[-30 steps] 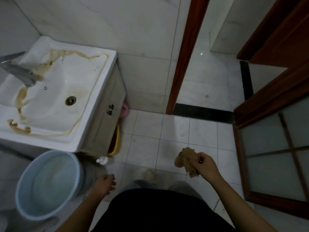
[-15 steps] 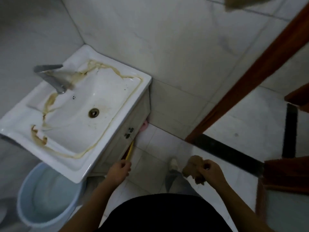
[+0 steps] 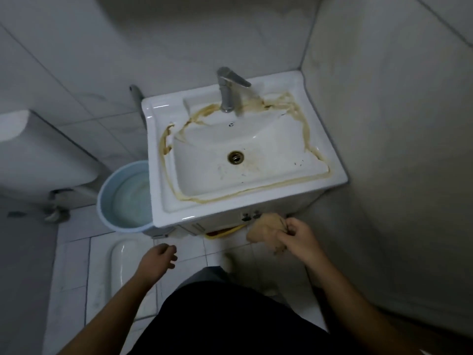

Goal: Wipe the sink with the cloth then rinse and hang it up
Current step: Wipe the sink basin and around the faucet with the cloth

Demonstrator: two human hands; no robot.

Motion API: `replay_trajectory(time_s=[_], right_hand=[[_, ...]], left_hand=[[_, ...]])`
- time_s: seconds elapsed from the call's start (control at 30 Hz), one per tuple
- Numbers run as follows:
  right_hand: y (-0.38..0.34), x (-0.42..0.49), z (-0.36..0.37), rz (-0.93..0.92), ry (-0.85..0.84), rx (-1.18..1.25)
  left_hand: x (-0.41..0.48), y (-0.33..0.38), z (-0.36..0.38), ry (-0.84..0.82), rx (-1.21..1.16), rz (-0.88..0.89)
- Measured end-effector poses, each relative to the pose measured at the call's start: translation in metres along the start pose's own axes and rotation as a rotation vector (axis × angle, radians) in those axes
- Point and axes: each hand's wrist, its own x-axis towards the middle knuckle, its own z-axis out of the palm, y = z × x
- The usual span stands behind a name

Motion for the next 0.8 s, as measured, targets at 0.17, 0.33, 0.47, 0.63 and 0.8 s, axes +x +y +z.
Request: replay_trajectory(time_s=[0.17, 0.33, 0.47, 0.63, 0.8], right_hand=[[-0.06, 0.023, 0.006, -0.105, -0.069, 0.015], [-0.126, 0.042, 0.021, -0.213, -0.088, -0.043], [-0.169, 0.062, 0.038, -0.27, -0.135, -0.045], [-0.218, 0.094, 0.058, -0.31, -0.196, -0.059], [-0.269, 0.123, 0.07, -0.377, -0.22, -0.022]], left_hand=[[0.017, 0.026, -0.009, 0.023, -0.054, 0.088], [0.041, 0.05, -0.037, 0.056, -0.106, 0.168], [0.058, 0.055, -0.057, 0.094, -0.128, 0.169], [0.076, 0.071, -0.072, 0.251, -0.109, 0.209], [0.084, 0.083, -0.067, 0.415, -0.04, 0.174]])
